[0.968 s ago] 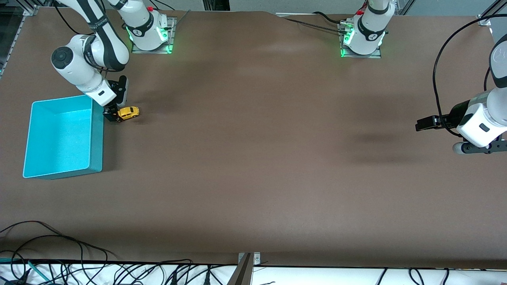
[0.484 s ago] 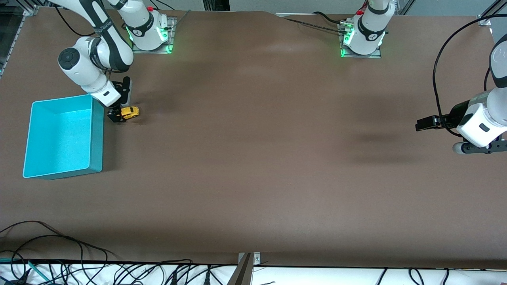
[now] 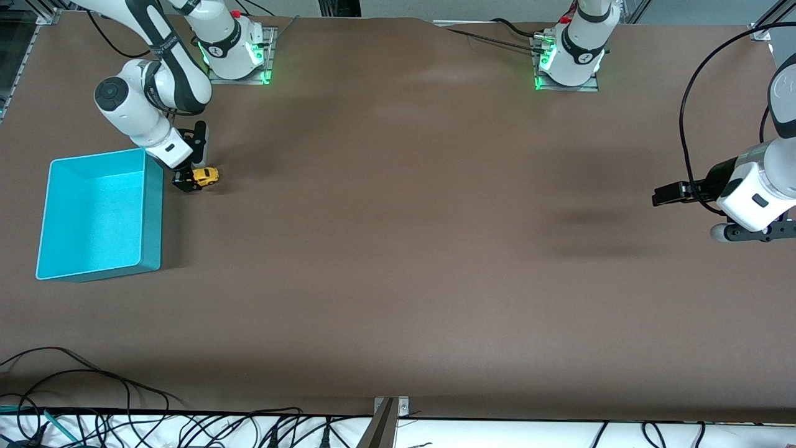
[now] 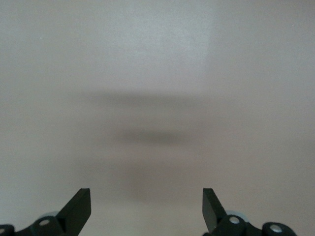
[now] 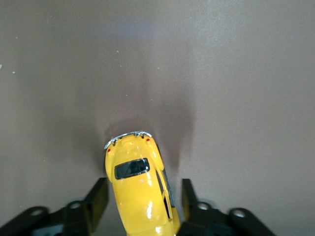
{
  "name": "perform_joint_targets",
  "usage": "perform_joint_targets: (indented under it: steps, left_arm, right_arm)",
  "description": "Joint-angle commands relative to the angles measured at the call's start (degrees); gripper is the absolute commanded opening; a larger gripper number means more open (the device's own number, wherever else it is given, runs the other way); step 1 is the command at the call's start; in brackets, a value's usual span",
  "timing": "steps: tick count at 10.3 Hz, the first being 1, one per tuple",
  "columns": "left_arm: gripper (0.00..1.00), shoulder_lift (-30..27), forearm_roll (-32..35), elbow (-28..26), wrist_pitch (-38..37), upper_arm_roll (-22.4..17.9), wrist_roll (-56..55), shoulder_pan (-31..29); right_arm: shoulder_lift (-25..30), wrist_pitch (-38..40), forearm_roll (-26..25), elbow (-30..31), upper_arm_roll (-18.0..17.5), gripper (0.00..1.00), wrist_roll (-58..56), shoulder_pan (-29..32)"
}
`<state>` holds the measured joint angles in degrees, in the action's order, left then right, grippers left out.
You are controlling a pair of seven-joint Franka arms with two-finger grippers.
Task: Wind up and store yellow beetle car
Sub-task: 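Close the right gripper around the yellow car, then lift the car with the right gripper and lower it into the teal box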
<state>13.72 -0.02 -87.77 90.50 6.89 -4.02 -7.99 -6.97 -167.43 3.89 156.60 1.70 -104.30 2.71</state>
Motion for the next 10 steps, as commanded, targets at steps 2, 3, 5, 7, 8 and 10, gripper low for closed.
perform_joint_targets:
  steps: [2,3,5,7,8,10]
  left_arm:
    - [1.00,-0.54,-1.39,0.41,-1.29,0.14,1.56,-0.36]
    - [1.00,-0.45,-1.39,0.41,-1.29,0.05,1.56,-0.36]
    - [1.00,-0.45,-1.39,0.41,-1.29,0.05,1.56,-0.36]
    - [1.00,-0.45,-1.39,0.41,-1.29,0.05,1.56,-0.36]
    - [1.00,-0.45,-1.39,0.41,-1.29,0.05,1.56,-0.36]
    - [1.00,-0.45,-1.38,0.41,-1.29,0.05,1.56,-0.36]
  right_arm:
    - [1.17,-0.88,-0.38,0.37,-0.56,0.00,-1.69,0.89]
    - [1.95,-0.44,-0.38,0.20,-0.56,0.00,-1.69,0.89]
    - [5.11,4.10,-0.38,-0.76,-0.56,0.00,-1.69,0.98]
    - [7.14,10.78,-0.38,-3.92,-0.47,0.00,-1.78,0.98]
    - [7.93,14.29,-0.38,-5.59,-0.47,0.00,-1.78,0.98]
    - [8.29,21.85,-0.03,-11.20,-0.21,0.00,-4.57,1.06]
